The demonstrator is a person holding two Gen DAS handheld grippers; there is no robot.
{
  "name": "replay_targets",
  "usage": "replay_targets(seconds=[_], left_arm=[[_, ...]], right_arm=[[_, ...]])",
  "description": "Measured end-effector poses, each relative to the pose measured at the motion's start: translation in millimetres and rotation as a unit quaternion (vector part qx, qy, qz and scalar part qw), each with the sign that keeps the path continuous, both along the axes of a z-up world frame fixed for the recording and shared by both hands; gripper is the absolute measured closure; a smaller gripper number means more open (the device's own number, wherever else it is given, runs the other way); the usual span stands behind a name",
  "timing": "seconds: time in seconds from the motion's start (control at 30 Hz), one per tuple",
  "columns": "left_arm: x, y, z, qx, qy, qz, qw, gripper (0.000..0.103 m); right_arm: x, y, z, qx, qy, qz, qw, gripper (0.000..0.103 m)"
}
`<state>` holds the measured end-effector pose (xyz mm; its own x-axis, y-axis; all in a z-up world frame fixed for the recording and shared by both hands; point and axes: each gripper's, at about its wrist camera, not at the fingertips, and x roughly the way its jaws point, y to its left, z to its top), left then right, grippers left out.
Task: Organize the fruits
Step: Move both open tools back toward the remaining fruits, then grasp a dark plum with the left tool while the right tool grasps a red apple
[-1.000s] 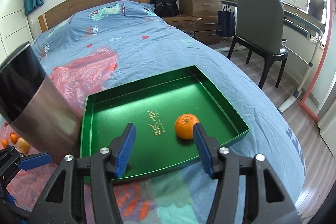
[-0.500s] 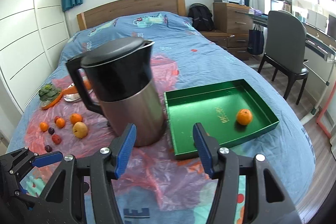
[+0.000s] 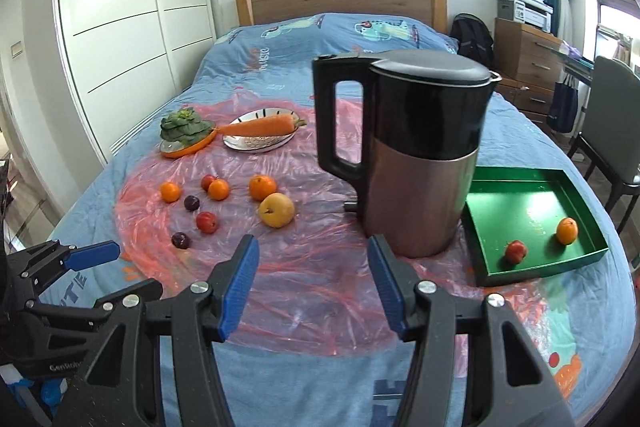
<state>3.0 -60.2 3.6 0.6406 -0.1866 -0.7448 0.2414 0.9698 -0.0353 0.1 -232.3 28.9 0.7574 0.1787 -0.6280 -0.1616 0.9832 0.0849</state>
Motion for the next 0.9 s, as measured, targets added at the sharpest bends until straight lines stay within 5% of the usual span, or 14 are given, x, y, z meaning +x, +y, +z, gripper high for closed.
replay_targets(seconds=[0.33,0.9], left_arm=[[29.9,79.9,-52.5,-0.016,0.000,0.071,0.9973,0.039],[108.8,104.6,-108.2,-0.055,0.020,0.014,0.9982,0.053]], right_arm=[[25.9,34.4,-39.0,-0.001,0.028,0.016,0.999,0.034],[122.3,135.6,-95.4,0.047,0.081,0.090,0.991,0.034]])
